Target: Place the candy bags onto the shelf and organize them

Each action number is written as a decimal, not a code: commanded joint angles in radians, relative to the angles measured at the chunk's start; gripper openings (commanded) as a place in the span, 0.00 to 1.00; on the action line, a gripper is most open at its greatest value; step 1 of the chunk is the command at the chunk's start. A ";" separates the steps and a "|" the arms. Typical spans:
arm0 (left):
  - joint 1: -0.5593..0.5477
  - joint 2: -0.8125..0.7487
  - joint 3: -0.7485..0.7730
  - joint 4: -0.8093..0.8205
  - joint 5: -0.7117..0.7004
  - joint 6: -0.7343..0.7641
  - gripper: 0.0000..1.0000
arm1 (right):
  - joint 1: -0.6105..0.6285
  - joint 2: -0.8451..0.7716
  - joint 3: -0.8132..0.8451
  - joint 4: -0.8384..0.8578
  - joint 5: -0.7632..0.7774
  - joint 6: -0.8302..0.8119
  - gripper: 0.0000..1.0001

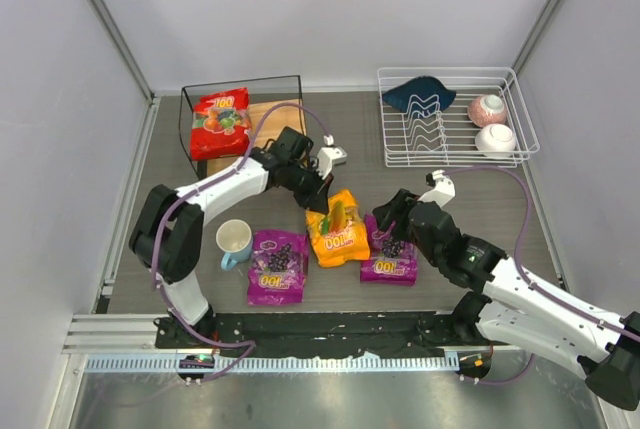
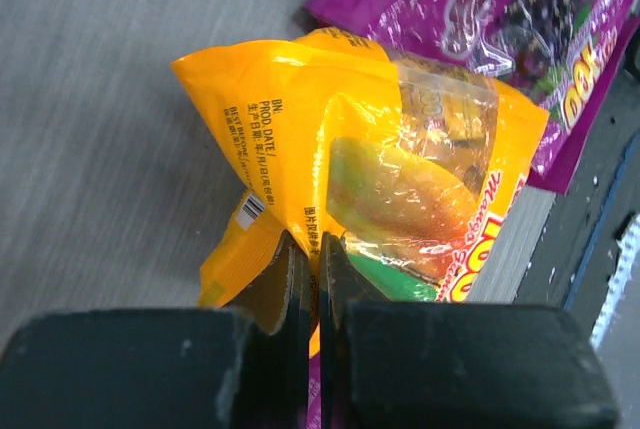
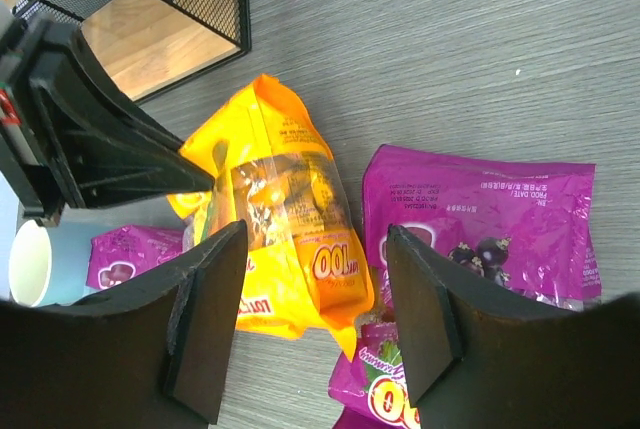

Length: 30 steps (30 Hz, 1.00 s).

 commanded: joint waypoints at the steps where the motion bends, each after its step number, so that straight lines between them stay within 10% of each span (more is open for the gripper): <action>1: -0.005 -0.089 0.105 0.066 -0.133 -0.198 0.00 | 0.004 -0.006 0.016 0.011 0.029 0.006 0.64; 25: -0.007 -0.097 0.227 0.065 -0.316 -0.618 0.02 | 0.007 0.210 -0.021 0.411 -0.119 0.114 0.74; 27: -0.014 -0.083 0.226 0.040 -0.227 -0.603 0.21 | 0.007 0.221 -0.011 0.408 -0.130 0.109 0.72; 28: -0.021 -0.072 0.233 0.020 -0.217 -0.591 0.54 | 0.007 0.217 -0.014 0.408 -0.127 0.111 0.72; 30: -0.050 -0.066 0.256 -0.056 -0.210 -0.531 0.71 | 0.007 0.200 -0.027 0.402 -0.104 0.109 0.71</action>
